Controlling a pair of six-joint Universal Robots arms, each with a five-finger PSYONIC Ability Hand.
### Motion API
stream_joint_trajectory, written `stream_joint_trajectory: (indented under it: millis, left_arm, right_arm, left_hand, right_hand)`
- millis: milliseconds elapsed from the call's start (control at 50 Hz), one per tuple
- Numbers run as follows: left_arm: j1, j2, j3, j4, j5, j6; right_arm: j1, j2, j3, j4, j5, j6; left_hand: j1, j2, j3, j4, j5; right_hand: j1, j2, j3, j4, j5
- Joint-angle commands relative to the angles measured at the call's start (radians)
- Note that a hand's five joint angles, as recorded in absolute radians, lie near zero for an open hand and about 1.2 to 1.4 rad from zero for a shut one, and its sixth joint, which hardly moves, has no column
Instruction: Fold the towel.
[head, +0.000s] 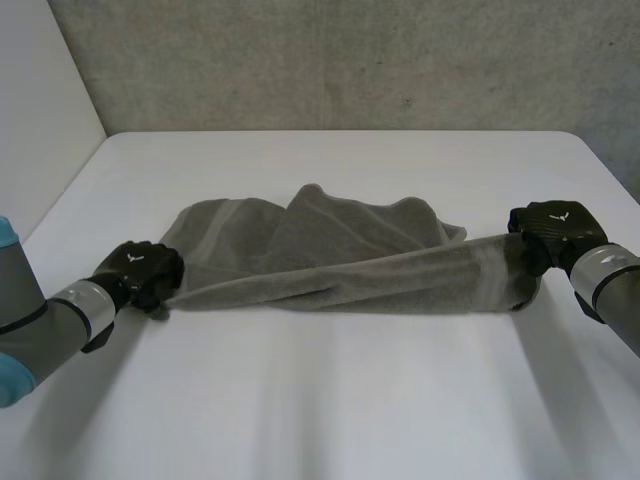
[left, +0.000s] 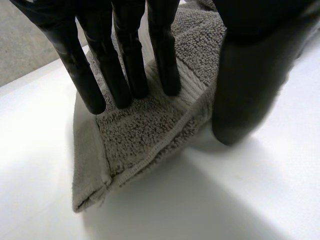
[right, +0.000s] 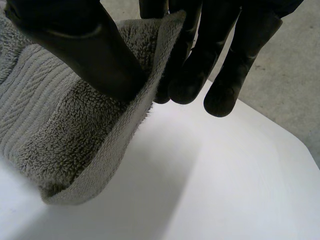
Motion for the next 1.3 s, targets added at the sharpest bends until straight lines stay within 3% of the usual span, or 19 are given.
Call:
stream_joint_trajectory:
  millis: [20,140,200,300,400,520,600,640,660,680,720,780,880,940,1100,1160,1180,1220,1300]
  left_arm:
    - [-0.005,-0.006,0.041,-0.007,0.000,-0.009]
    - [-0.025,0.021,0.058,-0.030,0.000,-0.017]
    - [-0.034,0.104,0.052,-0.070,0.006,-0.049]
    - [-0.036,0.321,0.033,-0.128,0.041,-0.127]
    - [0.001,0.621,0.015,-0.141,0.135,-0.219]
    - [0.088,0.702,-0.008,-0.162,0.201,-0.287]
    - [0.113,0.676,-0.040,-0.158,0.224,-0.298]
    - [0.111,0.583,-0.042,-0.159,0.219,-0.292]
    - [0.111,0.583,-0.042,-0.159,0.219,-0.292]
    - [0.104,0.533,-0.031,-0.165,0.212,-0.285]
    - [0.104,0.486,-0.017,-0.167,0.209,-0.279]
    - [0.101,0.401,0.016,-0.167,0.202,-0.263]
    - [0.079,0.276,0.096,-0.168,0.179,-0.242]
    - [0.044,0.186,0.185,-0.171,0.121,-0.236]
    - [-0.050,-0.037,0.561,-0.222,0.005,-0.213]
    - [-0.102,-0.081,0.942,-0.260,-0.104,-0.227]
    - [-0.102,-0.081,0.943,-0.260,-0.104,-0.227]
    - [-0.149,-0.068,1.169,-0.263,-0.147,-0.271]
    - [-0.159,-0.028,1.267,-0.257,-0.147,-0.376]
  right_arm:
    - [0.000,-0.007,-0.004,0.006,-0.001,0.002]
    - [-0.005,-0.032,-0.017,0.024,-0.003,0.018]
    - [-0.008,-0.106,-0.027,0.086,-0.050,0.031]
    - [-0.025,-0.228,-0.067,0.284,-0.181,0.028]
    - [-0.118,-0.388,-0.148,0.475,-0.323,-0.011]
    - [-0.181,-0.371,-0.224,0.632,-0.412,-0.115]
    - [-0.172,-0.236,-0.259,0.718,-0.383,-0.295]
    - [-0.161,-0.193,-0.277,0.744,-0.345,-0.354]
    - [-0.149,-0.155,-0.299,0.762,-0.290,-0.400]
    - [-0.149,-0.155,-0.299,0.762,-0.289,-0.400]
    - [-0.114,-0.086,-0.348,0.767,-0.169,-0.457]
    - [-0.042,-0.032,-0.392,0.736,-0.089,-0.483]
    - [0.026,0.022,-0.434,0.599,-0.070,-0.497]
    - [0.046,0.046,-0.448,0.497,-0.069,-0.492]
    - [0.147,0.154,-0.627,0.330,-0.064,-0.488]
    - [0.162,0.177,-0.881,0.211,-0.056,-0.383]
    - [0.162,0.177,-0.882,0.210,-0.056,-0.382]
    - [0.158,0.157,-1.004,0.105,-0.050,-0.190]
    - [0.148,0.129,-1.020,0.051,-0.073,-0.011]
  left_hand:
    - [0.544,0.537,0.544,0.537,0.540]
    - [0.545,0.538,0.545,0.538,0.541]
    - [0.545,0.538,0.545,0.538,0.541]
    - [0.545,0.538,0.545,0.538,0.541]
    - [0.545,0.538,0.545,0.538,0.541]
    - [0.545,0.538,0.545,0.538,0.541]
    - [0.545,0.538,0.545,0.538,0.541]
    - [0.545,0.538,0.545,0.538,0.541]
    - [0.545,0.538,0.545,0.538,0.541]
    - [0.545,0.538,0.545,0.538,0.541]
    - [0.545,0.538,0.545,0.538,0.541]
    - [0.545,0.538,0.545,0.538,0.541]
    - [0.545,0.538,0.545,0.538,0.541]
    - [0.545,0.538,0.545,0.538,0.541]
    - [0.545,0.538,0.545,0.538,0.541]
    - [0.545,0.538,0.545,0.538,0.541]
    - [0.545,0.538,0.545,0.538,0.541]
    - [0.545,0.538,0.545,0.538,0.541]
    - [0.545,0.538,0.545,0.538,0.541]
  right_hand:
    - [0.074,0.094,0.067,0.065,0.066]
    - [0.074,0.094,0.067,0.065,0.066]
    - [0.074,0.094,0.067,0.065,0.066]
    - [0.074,0.094,0.067,0.065,0.066]
    - [0.074,0.094,0.067,0.065,0.066]
    - [0.074,0.094,0.067,0.065,0.066]
    - [0.074,0.094,0.067,0.065,0.066]
    - [0.074,0.094,0.067,0.065,0.066]
    - [0.074,0.094,0.067,0.065,0.066]
    - [0.074,0.094,0.067,0.065,0.066]
    - [0.074,0.094,0.067,0.065,0.066]
    - [0.074,0.094,0.067,0.065,0.066]
    - [0.074,0.094,0.067,0.065,0.066]
    - [0.074,0.094,0.067,0.065,0.066]
    - [0.074,0.094,0.067,0.065,0.066]
    - [0.074,0.094,0.067,0.065,0.066]
    - [0.074,0.094,0.067,0.065,0.066]
    - [0.074,0.094,0.067,0.065,0.066]
    - [0.074,0.094,0.067,0.065,0.066]
